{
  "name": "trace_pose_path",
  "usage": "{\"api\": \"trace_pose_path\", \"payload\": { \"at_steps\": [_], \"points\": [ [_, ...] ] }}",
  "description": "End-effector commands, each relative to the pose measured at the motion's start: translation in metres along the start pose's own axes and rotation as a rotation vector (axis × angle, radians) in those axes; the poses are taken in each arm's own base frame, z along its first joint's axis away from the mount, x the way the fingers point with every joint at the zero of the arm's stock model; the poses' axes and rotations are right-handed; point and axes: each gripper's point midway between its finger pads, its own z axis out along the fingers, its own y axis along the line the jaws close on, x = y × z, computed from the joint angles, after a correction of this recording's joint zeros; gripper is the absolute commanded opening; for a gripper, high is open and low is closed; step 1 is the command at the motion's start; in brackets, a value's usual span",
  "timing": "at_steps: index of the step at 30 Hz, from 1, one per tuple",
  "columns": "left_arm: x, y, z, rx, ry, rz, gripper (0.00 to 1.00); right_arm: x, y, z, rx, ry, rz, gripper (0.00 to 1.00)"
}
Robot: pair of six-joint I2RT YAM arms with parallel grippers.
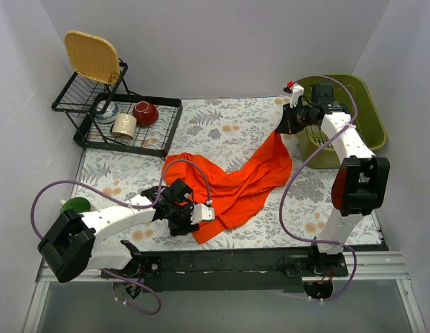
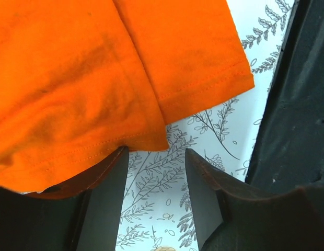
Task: Roll the t-shirts
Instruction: Flatten out the T-shirt at the center of the board.
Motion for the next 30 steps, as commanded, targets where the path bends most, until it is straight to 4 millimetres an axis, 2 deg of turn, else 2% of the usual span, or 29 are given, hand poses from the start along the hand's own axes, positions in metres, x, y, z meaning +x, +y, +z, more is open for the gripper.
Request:
{"api": "trace_pose_path", "payload": {
  "at_steps": [1, 6, 9, 11, 12, 13, 14, 17, 19, 23, 24, 26, 27, 29, 30],
  "points": [
    [-0.009, 0.005, 0.000, -0.038, -0.038, 0.024, 0.47, -0.010, 0.009, -0.013, 0.007, -0.037, -0.039, 0.01],
    [-0.009, 0.002, 0.004, -0.024, -0.033, 0.021, 0.45, -0.003, 0.009, -0.014, 0.017, -0.025, -0.041, 0.01],
    [-0.008, 0.002, 0.007, -0.013, -0.023, 0.021, 0.39, 0.000, 0.010, -0.017, 0.023, -0.022, -0.046, 0.01],
    [-0.006, 0.000, 0.010, -0.009, -0.007, -0.011, 0.30, 0.004, 0.012, -0.018, 0.022, -0.019, -0.045, 0.01],
    [-0.006, 0.001, 0.011, -0.013, -0.006, -0.015, 0.22, 0.005, 0.013, -0.018, 0.020, -0.018, -0.044, 0.01],
    [-0.005, 0.000, 0.011, -0.013, -0.002, -0.021, 0.10, 0.005, 0.014, -0.020, 0.021, -0.022, -0.047, 0.01],
    [-0.006, 0.001, 0.010, -0.019, -0.007, -0.028, 0.06, 0.007, 0.014, -0.019, 0.021, -0.016, -0.043, 0.01],
    [-0.012, 0.004, 0.004, -0.044, -0.024, -0.057, 0.00, 0.006, 0.015, -0.023, 0.030, -0.024, -0.052, 0.01],
    [-0.016, 0.007, -0.004, -0.071, -0.035, -0.063, 0.00, 0.004, 0.015, -0.027, 0.046, -0.030, -0.055, 0.01],
    [-0.042, 0.030, -0.046, -0.193, -0.103, -0.033, 0.00, -0.002, 0.015, -0.037, 0.084, -0.048, -0.065, 0.01],
    [-0.059, 0.039, -0.067, -0.252, -0.161, -0.016, 0.00, -0.003, 0.013, -0.039, 0.103, -0.049, -0.064, 0.01],
    [-0.065, 0.056, -0.092, -0.344, -0.190, -0.033, 0.00, -0.009, 0.015, -0.047, 0.121, -0.066, -0.069, 0.01],
    [-0.078, 0.066, -0.114, -0.397, -0.237, -0.034, 0.00, -0.013, 0.015, -0.051, 0.133, -0.076, -0.076, 0.01],
    [-0.078, 0.086, -0.139, -0.465, -0.271, -0.113, 0.00, -0.029, 0.020, -0.063, 0.143, -0.113, -0.102, 0.01],
    [-0.086, 0.099, -0.162, -0.519, -0.312, -0.136, 0.00, -0.037, 0.021, -0.069, 0.158, -0.127, -0.111, 0.01]
  ]
}}
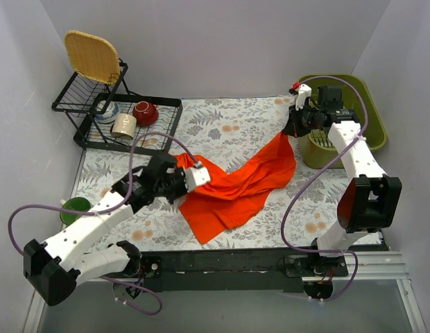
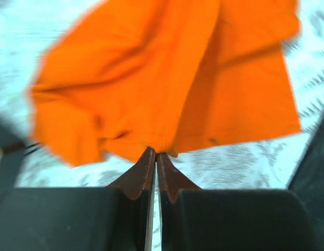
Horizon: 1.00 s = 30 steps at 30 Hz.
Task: Roll the t-shirts
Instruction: Flatten out the T-shirt at the center of the board.
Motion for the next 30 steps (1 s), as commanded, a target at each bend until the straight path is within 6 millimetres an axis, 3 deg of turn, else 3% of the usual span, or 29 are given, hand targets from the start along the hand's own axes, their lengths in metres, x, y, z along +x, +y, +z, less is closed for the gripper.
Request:
{"api": "trace_pose_path", "payload": {
  "at_steps": [1, 3, 4, 6, 7, 8, 9, 10, 11, 12, 14, 18, 20, 24, 26, 30],
  "points": [
    [-0.028, 0.079, -0.059, -0.260, -0.092, -0.126, 0.00, -0.063, 0.006, -0.047, 0.074, -0.153, -0.095, 0.01],
    [-0.029, 0.116, -0.083, -0.386, -0.114, -0.172, 0.00, -0.091, 0.005, -0.066, 0.107, -0.212, -0.155, 0.01],
    [-0.045, 0.136, -0.105, -0.451, -0.161, -0.175, 0.00, -0.117, 0.008, -0.086, 0.133, -0.271, -0.200, 0.01],
    [-0.063, 0.166, -0.133, -0.553, -0.239, -0.220, 0.00, -0.140, 0.007, -0.107, 0.181, -0.319, -0.243, 0.01],
    [-0.075, 0.188, -0.164, -0.639, -0.292, -0.251, 0.00, -0.152, 0.006, -0.116, 0.199, -0.339, -0.255, 0.01],
    [-0.082, 0.203, -0.174, -0.667, -0.319, -0.278, 0.00, -0.170, 0.010, -0.137, 0.231, -0.385, -0.274, 0.01],
    [-0.083, 0.215, -0.187, -0.702, -0.338, -0.310, 0.00, -0.179, 0.010, -0.149, 0.253, -0.412, -0.278, 0.01],
    [-0.100, 0.223, -0.210, -0.740, -0.402, -0.340, 0.00, -0.187, 0.013, -0.164, 0.278, -0.445, -0.287, 0.01],
    [-0.107, 0.230, -0.218, -0.763, -0.430, -0.349, 0.00, -0.198, 0.017, -0.180, 0.303, -0.492, -0.303, 0.01],
    [-0.109, 0.237, -0.230, -0.804, -0.453, -0.366, 0.00, -0.203, 0.022, -0.200, 0.339, -0.530, -0.304, 0.01],
    [-0.124, 0.247, -0.260, -0.877, -0.525, -0.377, 0.00, -0.211, 0.031, -0.221, 0.373, -0.582, -0.326, 0.01],
    [-0.137, 0.256, -0.302, -0.993, -0.582, -0.357, 0.00, -0.216, 0.059, -0.272, 0.423, -0.683, -0.383, 0.01],
    [-0.143, 0.253, -0.314, -1.008, -0.607, -0.354, 0.00, -0.214, 0.068, -0.285, 0.430, -0.705, -0.397, 0.01],
    [-0.154, 0.244, -0.344, -1.035, -0.670, -0.343, 0.00, -0.207, 0.100, -0.320, 0.418, -0.774, -0.436, 0.01],
    [-0.157, 0.237, -0.355, -1.040, -0.689, -0.337, 0.00, -0.202, 0.110, -0.328, 0.403, -0.788, -0.433, 0.01],
    [-0.164, 0.213, -0.378, -1.032, -0.737, -0.317, 0.00, -0.187, 0.144, -0.355, 0.366, -0.842, -0.468, 0.01]
  ]
}}
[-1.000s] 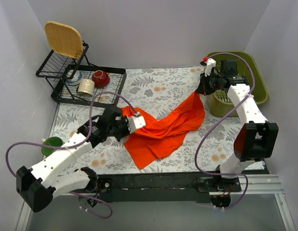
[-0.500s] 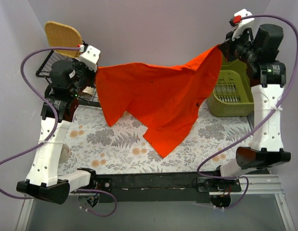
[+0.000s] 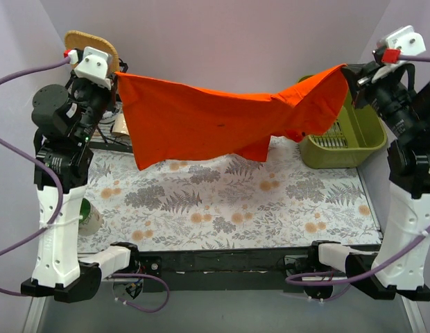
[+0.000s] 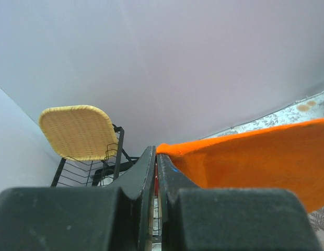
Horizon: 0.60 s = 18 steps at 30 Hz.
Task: Roll the t-shirts
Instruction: Flatten out the T-shirt at the center of the board.
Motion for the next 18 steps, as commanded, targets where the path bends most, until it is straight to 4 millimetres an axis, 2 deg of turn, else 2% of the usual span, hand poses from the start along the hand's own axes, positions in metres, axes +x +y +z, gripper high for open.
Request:
{"api": "trace_pose_path", "payload": {
  "at_steps": [1, 4, 5, 6, 10, 11, 12, 15, 18],
  "points": [
    [-0.043, 0.007, -0.047, -0.011, -0.105, -0.024, 0.00, -0.035, 0.016, -0.037, -0.018, -0.104, -0.013, 0.01],
    [-0.054, 0.008, -0.069, -0.014, -0.136, -0.033, 0.00, -0.060, 0.027, -0.069, -0.022, -0.179, -0.039, 0.01],
    [-0.062, 0.008, -0.081, -0.018, -0.165, -0.029, 0.00, -0.070, 0.030, -0.079, -0.017, -0.206, -0.045, 0.01],
    [-0.064, 0.009, -0.086, -0.021, -0.172, -0.030, 0.00, -0.079, 0.034, -0.094, -0.008, -0.236, -0.054, 0.01],
    [-0.082, 0.012, -0.112, -0.046, -0.231, -0.031, 0.00, -0.108, 0.042, -0.132, 0.022, -0.330, -0.088, 0.01],
    [-0.091, 0.013, -0.119, -0.050, -0.257, -0.029, 0.00, -0.113, 0.043, -0.138, 0.027, -0.346, -0.092, 0.01],
    [-0.097, 0.015, -0.125, -0.059, -0.274, -0.027, 0.00, -0.126, 0.046, -0.151, 0.036, -0.386, -0.111, 0.01],
    [-0.115, 0.020, -0.136, -0.079, -0.321, -0.017, 0.00, -0.142, 0.046, -0.161, 0.046, -0.435, -0.125, 0.01],
    [-0.122, 0.022, -0.136, -0.085, -0.331, -0.010, 0.00, -0.141, 0.040, -0.153, 0.069, -0.427, -0.126, 0.01]
  ]
}}
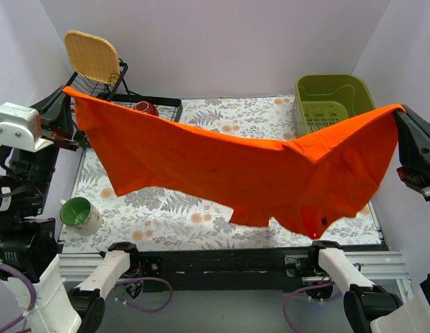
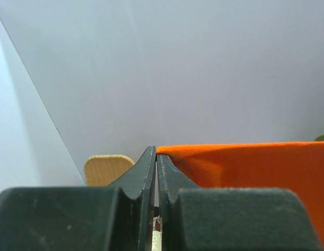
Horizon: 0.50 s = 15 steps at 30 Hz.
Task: Roll the t-shirts
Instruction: Flatten out the T-shirt at the center of the board.
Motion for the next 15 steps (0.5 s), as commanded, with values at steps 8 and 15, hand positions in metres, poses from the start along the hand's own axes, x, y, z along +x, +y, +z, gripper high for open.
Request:
{"api": "trace_pose_path", "payload": {
  "at_steps": [8, 15],
  "points": [
    [0.108, -0.025, 0.042, 0.139, 0.276, -0.021, 0.00, 0.124, 0.001, 0.063, -0.079, 0.152, 0.117, 0.01],
    [0.266, -0.083, 0.028, 0.338, 0.569, -0.147, 0.00, 0.281, 0.057, 0.066, -0.220, 0.378, 0.402, 0.01]
  ]
}}
